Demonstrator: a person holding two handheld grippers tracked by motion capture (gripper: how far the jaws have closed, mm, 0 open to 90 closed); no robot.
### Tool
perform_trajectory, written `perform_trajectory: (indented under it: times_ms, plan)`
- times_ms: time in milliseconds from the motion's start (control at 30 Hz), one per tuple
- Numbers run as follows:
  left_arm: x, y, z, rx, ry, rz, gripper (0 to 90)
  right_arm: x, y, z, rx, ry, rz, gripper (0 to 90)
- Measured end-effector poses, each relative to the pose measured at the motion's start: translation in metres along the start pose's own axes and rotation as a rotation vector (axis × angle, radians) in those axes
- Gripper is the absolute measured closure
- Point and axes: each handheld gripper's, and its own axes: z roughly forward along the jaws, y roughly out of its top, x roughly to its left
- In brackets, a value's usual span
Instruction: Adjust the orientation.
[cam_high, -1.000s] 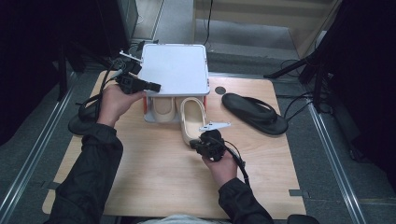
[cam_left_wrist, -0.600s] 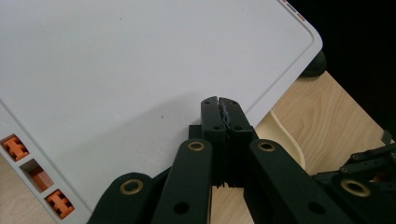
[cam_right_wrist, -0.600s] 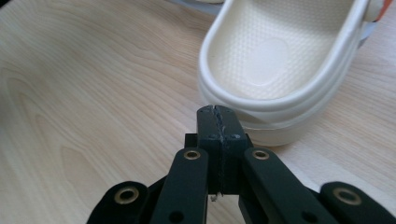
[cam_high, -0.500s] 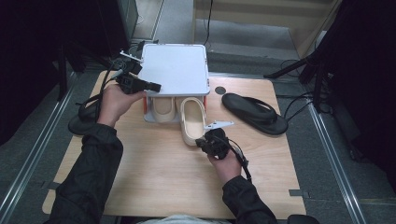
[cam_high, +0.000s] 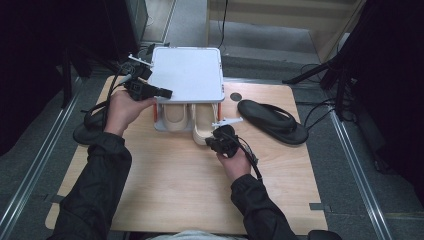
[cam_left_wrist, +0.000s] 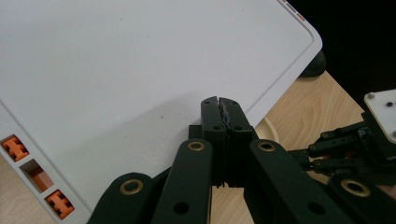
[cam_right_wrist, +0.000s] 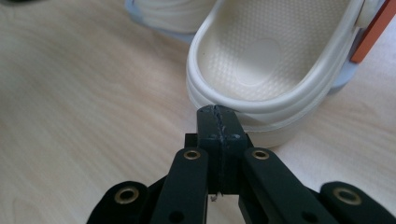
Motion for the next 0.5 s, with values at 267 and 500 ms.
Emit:
perform_trajectory:
  times_ms: [267, 500]
  plan:
    - [0.000, 0.000, 0.000, -0.002, -0.002, 0.000, 90.0, -0.001, 0.018, 0.015, -0.021, -0.025, 0.017, 90.0]
    - [0.000, 0.000, 0.000, -0.002, -0.003, 0.000, 90.0, 0.000, 0.029, 0.030, -0.034, -0.022, 0.034, 90.0]
